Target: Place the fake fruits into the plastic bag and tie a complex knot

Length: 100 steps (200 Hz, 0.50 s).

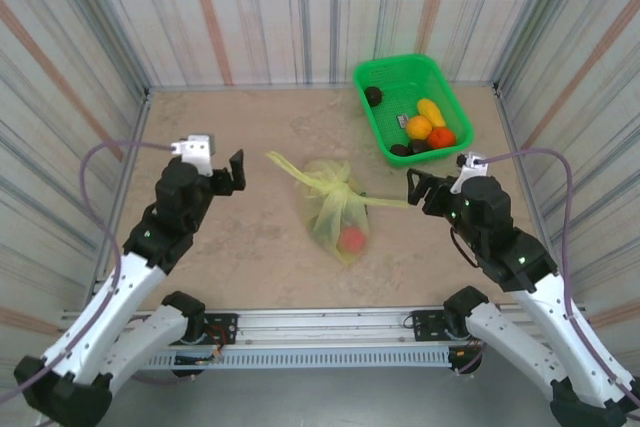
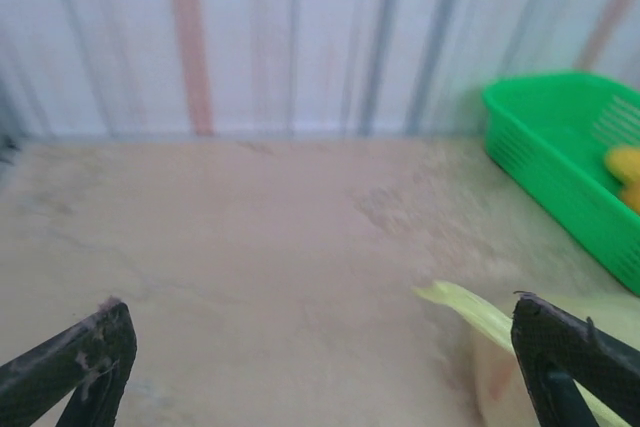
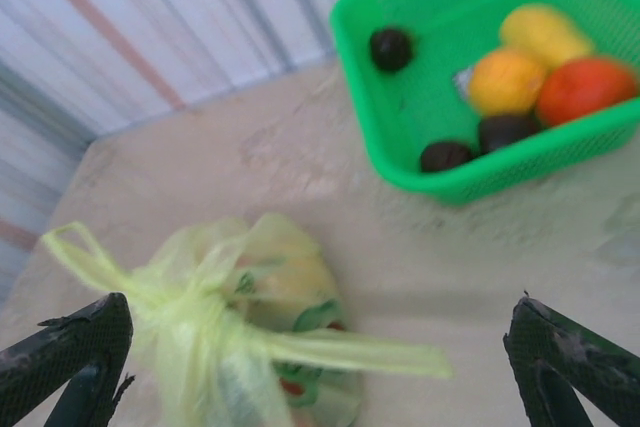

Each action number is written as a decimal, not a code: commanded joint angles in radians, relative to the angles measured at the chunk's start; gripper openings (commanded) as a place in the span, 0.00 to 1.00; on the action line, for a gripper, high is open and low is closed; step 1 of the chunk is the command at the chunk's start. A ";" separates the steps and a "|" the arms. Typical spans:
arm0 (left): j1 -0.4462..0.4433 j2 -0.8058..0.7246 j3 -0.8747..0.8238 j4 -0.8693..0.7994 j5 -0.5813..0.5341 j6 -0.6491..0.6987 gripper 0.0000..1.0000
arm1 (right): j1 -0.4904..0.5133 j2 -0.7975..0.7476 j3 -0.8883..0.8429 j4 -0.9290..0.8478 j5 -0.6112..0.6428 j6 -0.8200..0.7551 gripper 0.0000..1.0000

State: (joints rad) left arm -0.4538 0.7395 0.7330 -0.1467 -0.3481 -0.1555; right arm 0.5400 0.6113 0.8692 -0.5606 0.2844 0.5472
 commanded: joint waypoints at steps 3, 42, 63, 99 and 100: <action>0.004 -0.086 -0.134 0.241 -0.196 0.142 0.99 | -0.012 -0.032 -0.044 0.118 0.200 -0.251 0.99; 0.093 0.090 -0.250 0.505 0.088 0.459 0.99 | -0.152 -0.022 -0.327 0.599 0.169 -0.500 0.99; 0.184 0.243 -0.254 0.495 0.075 0.406 0.99 | -0.307 0.123 -0.374 0.654 0.075 -0.441 0.99; 0.350 0.423 -0.325 0.559 0.195 0.272 0.99 | -0.487 0.369 -0.441 0.744 -0.024 -0.407 0.99; 0.354 0.428 -0.329 0.566 0.202 0.271 0.99 | -0.491 0.371 -0.447 0.754 -0.027 -0.407 0.99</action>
State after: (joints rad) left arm -0.1791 1.0924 0.4545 0.3069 -0.2596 0.1787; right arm 0.1272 0.9081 0.4828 0.0395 0.3531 0.1478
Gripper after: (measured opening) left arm 0.986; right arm 0.988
